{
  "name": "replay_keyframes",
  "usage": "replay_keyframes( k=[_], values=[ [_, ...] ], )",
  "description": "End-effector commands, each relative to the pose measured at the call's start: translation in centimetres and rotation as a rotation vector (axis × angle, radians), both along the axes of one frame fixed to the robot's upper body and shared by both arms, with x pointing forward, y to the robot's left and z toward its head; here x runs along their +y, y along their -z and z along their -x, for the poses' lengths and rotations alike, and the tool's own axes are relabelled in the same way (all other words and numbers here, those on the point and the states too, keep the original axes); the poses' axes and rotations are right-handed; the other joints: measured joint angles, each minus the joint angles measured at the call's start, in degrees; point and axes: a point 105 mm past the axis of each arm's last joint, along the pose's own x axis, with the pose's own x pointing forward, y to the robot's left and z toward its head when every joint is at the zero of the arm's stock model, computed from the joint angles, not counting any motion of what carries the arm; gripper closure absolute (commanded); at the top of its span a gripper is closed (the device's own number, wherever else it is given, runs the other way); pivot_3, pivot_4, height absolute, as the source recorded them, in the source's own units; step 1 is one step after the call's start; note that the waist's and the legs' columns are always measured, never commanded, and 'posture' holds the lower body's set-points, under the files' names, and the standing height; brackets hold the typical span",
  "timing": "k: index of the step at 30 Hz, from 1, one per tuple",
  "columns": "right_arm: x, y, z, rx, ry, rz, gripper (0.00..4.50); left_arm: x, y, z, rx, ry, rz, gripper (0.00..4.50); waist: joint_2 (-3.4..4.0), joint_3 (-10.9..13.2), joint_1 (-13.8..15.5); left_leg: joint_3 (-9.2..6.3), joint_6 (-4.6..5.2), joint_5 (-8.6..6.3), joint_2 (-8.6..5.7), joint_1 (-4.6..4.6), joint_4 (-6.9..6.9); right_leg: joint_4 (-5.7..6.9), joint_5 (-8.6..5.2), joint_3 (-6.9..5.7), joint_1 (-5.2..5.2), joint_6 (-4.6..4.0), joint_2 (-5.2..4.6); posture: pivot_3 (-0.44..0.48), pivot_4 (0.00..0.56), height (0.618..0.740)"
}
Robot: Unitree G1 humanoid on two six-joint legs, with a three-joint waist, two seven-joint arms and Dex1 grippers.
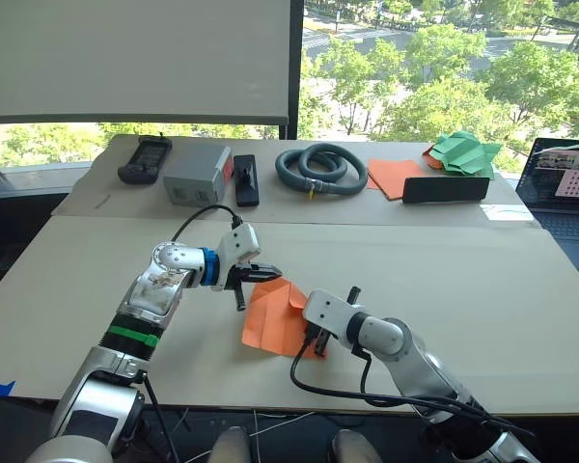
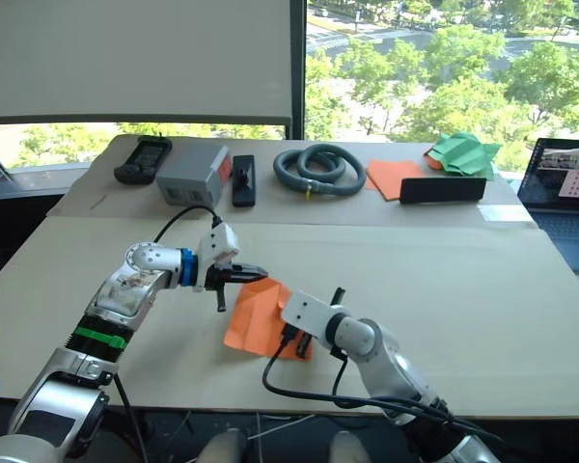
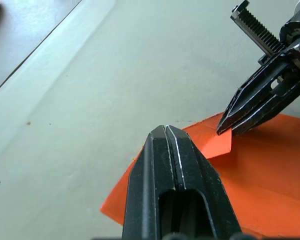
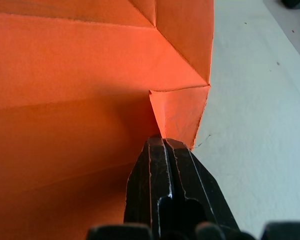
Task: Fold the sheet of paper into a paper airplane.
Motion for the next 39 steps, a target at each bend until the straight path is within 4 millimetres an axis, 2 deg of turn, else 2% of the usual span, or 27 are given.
replay_keyframes(
  k=[1, 5, 12, 21, 33, 37, 39],
  values=[
    [0.3, 0.3, 0.3, 0.010, -0.042, 0.020, 4.48, -0.3, 0.1, -0.4, -0.017, 0.026, -0.022, 4.50, 0.00, 0.0, -0.1, -0.01, 0.02, 0.01, 0.01, 0.00, -0.01, 0.04, 0.00, 0.00, 0.03, 0.00, 0.03, 0.000, 0.150, 0.714],
    [0.6, 0.3, 0.5, 0.004, -0.067, 0.034, 4.48, -1.0, 0.7, -0.7, -0.014, 0.043, -0.031, 4.50, -0.01, 0.0, 0.1, -0.02, 0.36, 0.21, 0.07, 0.01, -0.01, 0.08, 0.00, -0.01, 0.00, 0.00, 0.11, 0.000, 0.150, 0.714],
    [0.9, 0.3, 0.6, -0.012, -0.108, 0.067, 4.48, -2.7, 1.7, -0.5, -0.017, 0.089, -0.052, 4.50, -0.02, 0.0, 0.1, -0.01, 0.00, -0.01, 0.06, 0.01, 0.02, 0.05, 0.00, 0.00, 0.01, 0.00, 0.07, 0.000, 0.150, 0.714],
    [1.1, 0.2, 0.7, -0.016, -0.121, 0.085, 4.48, -1.5, 4.5, -1.0, -0.029, 0.072, -0.204, 4.50, -0.05, 0.0, 0.2, -0.02, 0.01, 0.00, 0.06, 0.04, 0.02, 0.11, 0.00, -0.01, 0.04, 0.00, 0.09, 0.000, 0.150, 0.714],
    [0.9, 0.0, 0.6, -0.034, -0.128, 0.110, 4.48, -1.7, 6.2, -0.7, -0.017, 0.090, -0.255, 4.50, -0.03, -0.1, 0.2, -0.01, 0.01, 0.00, 0.05, 0.10, 0.05, 0.19, 0.00, -0.01, 0.09, 0.01, 0.08, 0.000, 0.150, 0.714],
    [0.8, -0.8, 0.5, -0.015, -0.109, 0.051, 3.26, -1.3, 6.8, -0.4, -0.013, 0.098, -0.283, 4.50, -0.04, -0.2, 0.2, -0.01, 0.00, -0.01, 0.06, 0.12, 0.06, 0.20, 0.00, -0.01, 0.11, 0.00, 0.08, 0.000, 0.150, 0.714],
    [1.0, -2.1, 0.4, 0.021, -0.086, -0.061, 2.62, -1.3, 6.8, -0.4, -0.011, 0.100, -0.281, 4.50, -0.04, -0.2, 0.2, -0.01, 0.01, -0.01, 0.06, 0.12, 0.06, 0.24, 0.00, -0.01, 0.10, 0.00, 0.08, 0.000, 0.150, 0.714]
  ],
)
